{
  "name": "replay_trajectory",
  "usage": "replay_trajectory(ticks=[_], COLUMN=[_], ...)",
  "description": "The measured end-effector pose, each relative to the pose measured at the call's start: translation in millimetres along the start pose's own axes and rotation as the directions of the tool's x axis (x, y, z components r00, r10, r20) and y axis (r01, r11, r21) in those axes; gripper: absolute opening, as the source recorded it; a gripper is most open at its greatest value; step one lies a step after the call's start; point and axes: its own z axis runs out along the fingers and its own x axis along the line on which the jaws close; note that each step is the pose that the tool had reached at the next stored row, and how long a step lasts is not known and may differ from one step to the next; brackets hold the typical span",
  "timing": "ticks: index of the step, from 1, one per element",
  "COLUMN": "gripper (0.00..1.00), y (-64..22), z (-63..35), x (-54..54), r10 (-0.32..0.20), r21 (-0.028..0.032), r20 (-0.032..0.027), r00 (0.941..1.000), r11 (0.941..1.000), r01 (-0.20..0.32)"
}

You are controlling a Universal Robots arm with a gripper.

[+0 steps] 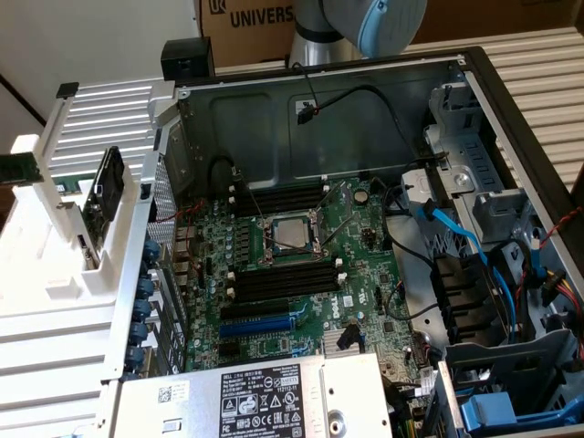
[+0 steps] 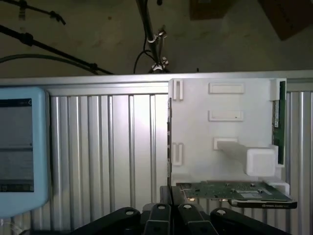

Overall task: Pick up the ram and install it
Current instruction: 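Pick up the ram and move it above insertion slot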

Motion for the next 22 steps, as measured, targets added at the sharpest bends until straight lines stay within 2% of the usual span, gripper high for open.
replay_trajectory(ticks=[15,22], gripper=[0.12,0.12], y=[-49.4,-76.3], z=[-20.6,-29.7], x=[0.4,0.7], r10=[0.000,0.000], r21=[0.0000,0.0000], r20=[0.0000,0.0000], r00=[1.0000,1.0000], r11=[1.0000,1.0000], r01=[0.000,0.000])
